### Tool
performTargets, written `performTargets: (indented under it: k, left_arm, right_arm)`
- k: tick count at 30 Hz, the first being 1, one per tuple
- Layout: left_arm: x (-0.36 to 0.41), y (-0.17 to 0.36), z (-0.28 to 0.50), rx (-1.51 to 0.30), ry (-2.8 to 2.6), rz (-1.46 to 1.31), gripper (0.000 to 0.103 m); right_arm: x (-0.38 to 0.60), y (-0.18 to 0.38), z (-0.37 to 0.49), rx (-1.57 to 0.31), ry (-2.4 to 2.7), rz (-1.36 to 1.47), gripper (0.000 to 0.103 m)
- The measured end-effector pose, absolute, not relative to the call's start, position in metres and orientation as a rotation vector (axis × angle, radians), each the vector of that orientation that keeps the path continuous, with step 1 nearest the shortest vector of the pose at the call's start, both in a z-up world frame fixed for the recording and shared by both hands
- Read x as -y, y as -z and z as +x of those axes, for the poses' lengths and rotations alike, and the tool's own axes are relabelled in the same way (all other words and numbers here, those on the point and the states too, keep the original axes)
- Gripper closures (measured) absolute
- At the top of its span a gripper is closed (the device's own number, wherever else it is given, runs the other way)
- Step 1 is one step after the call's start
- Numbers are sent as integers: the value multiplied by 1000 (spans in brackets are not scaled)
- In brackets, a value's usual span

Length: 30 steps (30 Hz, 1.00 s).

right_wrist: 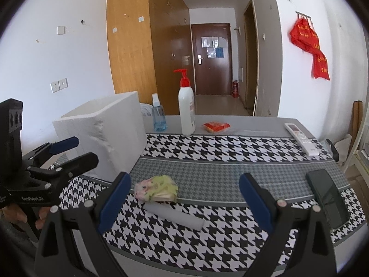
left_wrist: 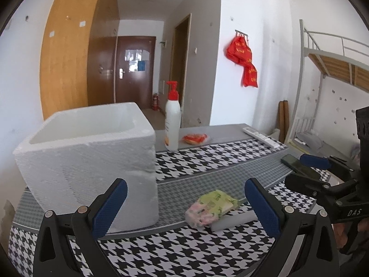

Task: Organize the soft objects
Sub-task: 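Move the left tool to the pink-and-green packet while the right tool approaches the white tube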

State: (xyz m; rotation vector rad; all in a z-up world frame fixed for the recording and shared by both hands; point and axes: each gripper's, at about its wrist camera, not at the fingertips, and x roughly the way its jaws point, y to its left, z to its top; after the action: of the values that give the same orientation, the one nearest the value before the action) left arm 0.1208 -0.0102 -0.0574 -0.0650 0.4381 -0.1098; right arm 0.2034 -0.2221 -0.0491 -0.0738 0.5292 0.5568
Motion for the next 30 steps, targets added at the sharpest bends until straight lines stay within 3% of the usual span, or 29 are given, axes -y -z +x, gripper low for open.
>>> performTargets:
  k: [30]
  left_arm:
    - [32, 98, 156, -605, 168, -30, 1]
  right_arm:
    - [239, 85, 222, -631, -580, -59, 6]
